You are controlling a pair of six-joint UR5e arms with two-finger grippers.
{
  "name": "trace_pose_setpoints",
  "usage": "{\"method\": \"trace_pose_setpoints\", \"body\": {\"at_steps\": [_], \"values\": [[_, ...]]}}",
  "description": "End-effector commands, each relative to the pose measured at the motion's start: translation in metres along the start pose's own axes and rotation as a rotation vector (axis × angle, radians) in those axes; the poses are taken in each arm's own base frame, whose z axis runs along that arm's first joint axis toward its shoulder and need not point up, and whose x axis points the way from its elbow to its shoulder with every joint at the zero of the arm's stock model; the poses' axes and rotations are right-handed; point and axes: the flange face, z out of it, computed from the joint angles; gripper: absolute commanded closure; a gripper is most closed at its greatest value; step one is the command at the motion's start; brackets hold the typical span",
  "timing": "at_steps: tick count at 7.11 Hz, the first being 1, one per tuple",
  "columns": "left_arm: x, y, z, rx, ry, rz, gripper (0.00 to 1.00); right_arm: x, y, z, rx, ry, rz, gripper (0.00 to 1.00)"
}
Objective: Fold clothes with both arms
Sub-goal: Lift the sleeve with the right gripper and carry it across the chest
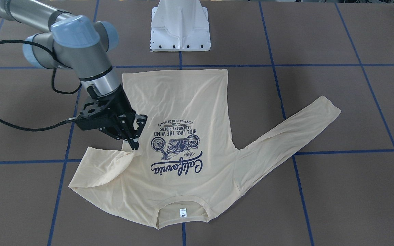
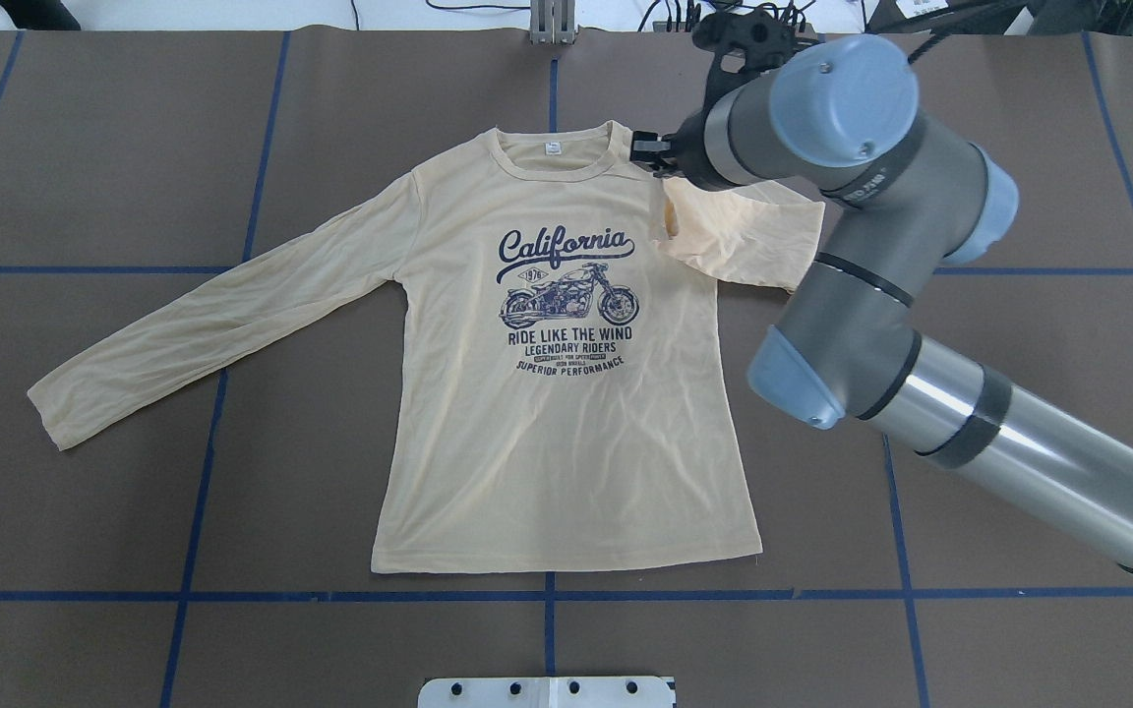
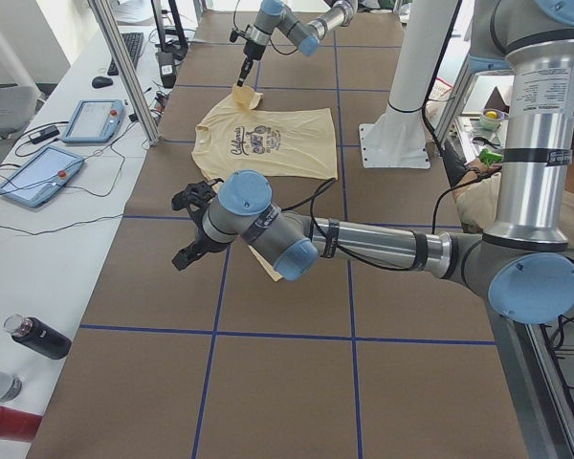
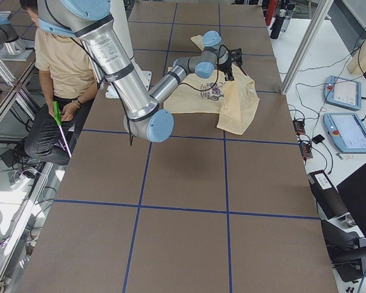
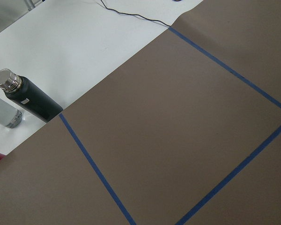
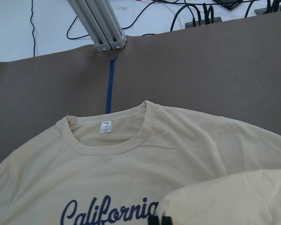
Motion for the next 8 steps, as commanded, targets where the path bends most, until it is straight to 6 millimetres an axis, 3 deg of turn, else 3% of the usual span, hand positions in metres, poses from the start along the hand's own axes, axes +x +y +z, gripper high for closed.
{"method": "trace_pose_setpoints", "body": {"at_steps": [1, 2, 4, 5, 6, 8], "values": [[0.000, 0.000, 0.000, 0.000, -0.001, -0.007, 0.00, -0.150, 0.004, 0.057, 0.049, 0.050, 0.051, 1.00], [0.000, 0.000, 0.000, 0.003, 0.000, -0.030, 0.00, -0.186, 0.015, 0.062, 0.048, 0.050, 0.050, 1.00], [0.001, 0.000, 0.000, 0.002, 0.001, -0.031, 0.00, -0.223, 0.046, 0.085, 0.034, 0.067, 0.025, 1.00], [0.000, 0.000, 0.000, 0.003, 0.000, -0.034, 0.00, -0.225, 0.061, 0.099, 0.045, 0.061, 0.015, 1.00], [0.001, 0.000, 0.000, 0.002, 0.001, -0.033, 0.00, -0.227, 0.063, 0.099, 0.048, 0.063, 0.029, 0.90], [0.001, 0.000, 0.000, 0.002, 0.001, -0.031, 0.00, -0.253, 0.056, 0.093, 0.053, 0.058, 0.131, 0.02]]}}
